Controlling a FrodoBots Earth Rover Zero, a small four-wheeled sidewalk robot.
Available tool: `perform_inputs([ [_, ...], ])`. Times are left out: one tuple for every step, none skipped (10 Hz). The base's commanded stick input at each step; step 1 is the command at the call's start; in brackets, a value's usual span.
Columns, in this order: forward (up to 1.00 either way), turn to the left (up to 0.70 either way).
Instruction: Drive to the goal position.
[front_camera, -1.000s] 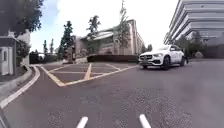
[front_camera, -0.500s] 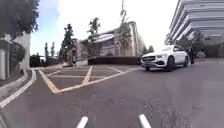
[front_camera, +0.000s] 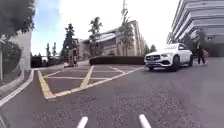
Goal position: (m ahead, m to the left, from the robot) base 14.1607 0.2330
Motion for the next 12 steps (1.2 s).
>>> perform_inputs([
  [0.70,0.00],
  [0.70,0.00],
  [0.70,0.00],
  [0.70,0.00],
  [0.70,0.00],
  [0.70,0.00],
  [0.70,0.00],
  [0.70,0.00],
  [0.70,0.00],
  [0.70,0.00],
  [0.70,0.00],
  [0.70,0.00],
])
